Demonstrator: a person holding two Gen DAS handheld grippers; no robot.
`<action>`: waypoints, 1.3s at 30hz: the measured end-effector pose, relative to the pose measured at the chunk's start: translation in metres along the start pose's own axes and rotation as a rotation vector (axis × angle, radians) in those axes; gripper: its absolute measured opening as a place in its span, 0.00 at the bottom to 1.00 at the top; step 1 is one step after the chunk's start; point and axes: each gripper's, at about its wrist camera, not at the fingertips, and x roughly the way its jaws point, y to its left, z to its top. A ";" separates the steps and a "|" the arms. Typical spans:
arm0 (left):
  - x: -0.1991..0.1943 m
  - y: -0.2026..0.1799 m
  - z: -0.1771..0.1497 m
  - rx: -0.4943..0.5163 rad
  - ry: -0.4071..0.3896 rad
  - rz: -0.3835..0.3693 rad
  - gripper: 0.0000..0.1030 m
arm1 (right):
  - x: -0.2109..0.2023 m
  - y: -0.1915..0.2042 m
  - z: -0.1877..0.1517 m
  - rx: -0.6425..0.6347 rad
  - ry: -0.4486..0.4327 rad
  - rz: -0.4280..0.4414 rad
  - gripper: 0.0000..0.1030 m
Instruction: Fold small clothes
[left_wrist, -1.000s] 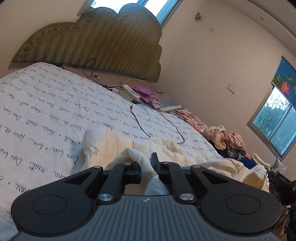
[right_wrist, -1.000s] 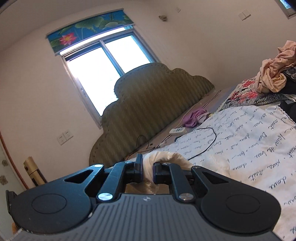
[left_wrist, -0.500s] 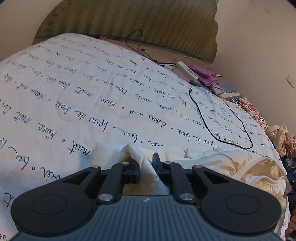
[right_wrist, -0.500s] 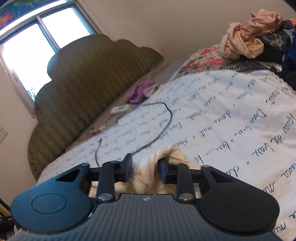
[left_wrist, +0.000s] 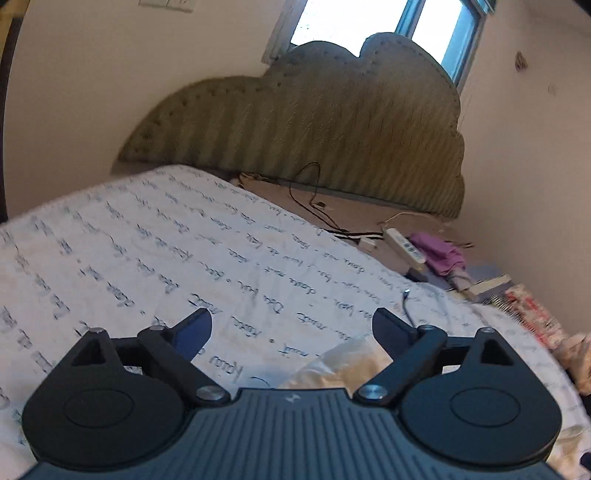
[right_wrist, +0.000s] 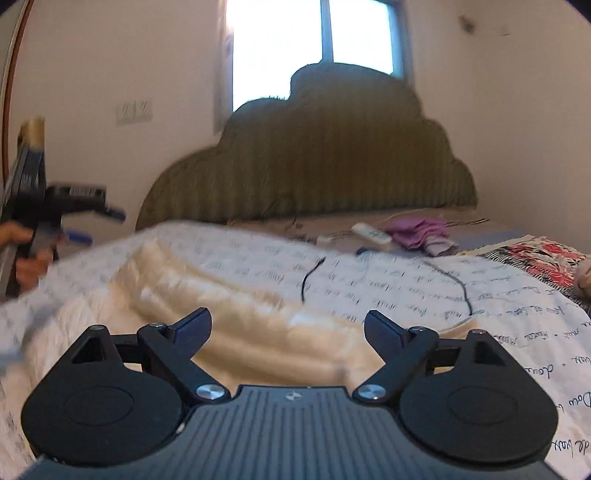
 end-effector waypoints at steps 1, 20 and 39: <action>0.001 -0.013 -0.006 0.076 -0.003 0.013 0.92 | 0.013 0.007 -0.001 -0.033 0.040 -0.025 0.88; 0.057 -0.101 -0.107 0.611 0.030 0.102 0.99 | 0.081 -0.024 -0.008 0.273 0.075 -0.156 0.87; 0.079 -0.090 -0.145 0.484 -0.007 0.108 1.00 | 0.138 -0.024 -0.066 0.263 0.200 -0.217 0.99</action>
